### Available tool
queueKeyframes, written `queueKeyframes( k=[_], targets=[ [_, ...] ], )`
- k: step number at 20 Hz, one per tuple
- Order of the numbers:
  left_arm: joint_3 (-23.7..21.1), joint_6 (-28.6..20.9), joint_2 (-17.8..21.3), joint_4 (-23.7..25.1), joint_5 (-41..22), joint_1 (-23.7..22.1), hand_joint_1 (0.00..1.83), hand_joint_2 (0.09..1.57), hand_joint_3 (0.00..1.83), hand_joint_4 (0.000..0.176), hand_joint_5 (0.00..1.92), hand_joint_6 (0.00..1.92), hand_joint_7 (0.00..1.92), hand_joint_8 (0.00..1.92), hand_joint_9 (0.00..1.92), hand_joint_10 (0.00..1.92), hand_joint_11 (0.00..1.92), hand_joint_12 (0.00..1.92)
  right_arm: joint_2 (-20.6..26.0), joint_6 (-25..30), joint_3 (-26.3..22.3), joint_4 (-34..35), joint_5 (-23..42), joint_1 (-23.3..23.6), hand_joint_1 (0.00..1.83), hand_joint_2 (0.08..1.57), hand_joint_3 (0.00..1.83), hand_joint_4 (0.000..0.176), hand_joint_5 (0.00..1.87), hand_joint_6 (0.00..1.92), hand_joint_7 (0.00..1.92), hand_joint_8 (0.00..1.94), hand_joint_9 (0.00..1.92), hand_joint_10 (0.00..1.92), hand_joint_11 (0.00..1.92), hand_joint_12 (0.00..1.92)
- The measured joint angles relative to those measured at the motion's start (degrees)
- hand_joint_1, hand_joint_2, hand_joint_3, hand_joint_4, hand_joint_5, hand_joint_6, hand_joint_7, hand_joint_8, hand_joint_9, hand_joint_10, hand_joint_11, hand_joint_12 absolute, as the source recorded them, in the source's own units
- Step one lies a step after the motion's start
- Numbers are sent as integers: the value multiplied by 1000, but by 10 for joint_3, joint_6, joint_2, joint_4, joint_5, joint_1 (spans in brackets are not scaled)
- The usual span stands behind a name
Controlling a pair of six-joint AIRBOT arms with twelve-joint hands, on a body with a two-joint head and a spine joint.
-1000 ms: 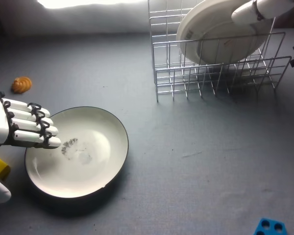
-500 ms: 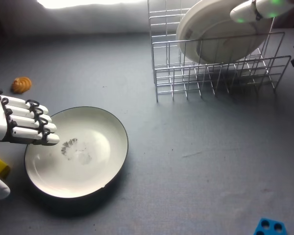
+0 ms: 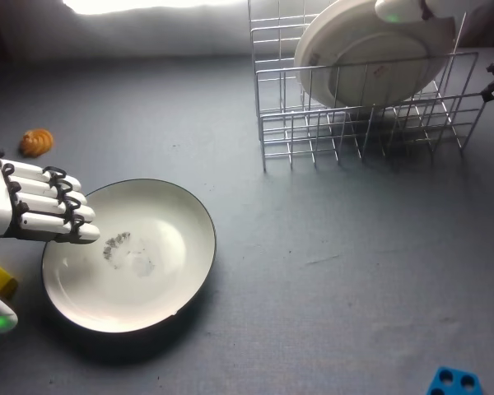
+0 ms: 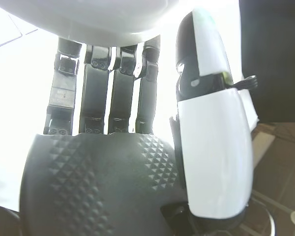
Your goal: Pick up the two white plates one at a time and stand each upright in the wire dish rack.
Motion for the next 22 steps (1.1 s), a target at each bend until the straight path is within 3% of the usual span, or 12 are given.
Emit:
queueKeyframes(
  k=[10,15,17,20,22],
  targets=[
    [0,0,0,-1,2,13,0,1083,0,0,0,0,0,0,0,0,0,0,0,-4,0,-12,83,-2,1108,1024,0,0,677,0,722,0,706,0,227,1045],
    [0,0,-1,0,5,19,0,1086,0,0,0,0,0,0,0,0,0,0,6,-6,-6,-57,123,-2,1026,1043,3,0,479,0,509,0,473,0,48,1084],
    [0,0,-1,-1,6,19,0,1090,0,0,0,0,0,0,0,0,0,0,9,-7,-14,-76,135,1,963,1068,9,0,297,0,347,0,306,1,1,884],
    [2,0,-3,-1,7,19,0,1088,0,0,0,0,0,0,0,0,0,0,17,-37,-42,-114,156,5,1025,1033,0,0,203,0,222,0,208,0,0,731],
    [4,0,-3,-1,7,19,0,1089,0,0,0,0,0,0,0,0,0,0,21,-48,-63,-142,168,8,1018,988,0,0,76,0,69,0,88,1,0,491]
  ],
)
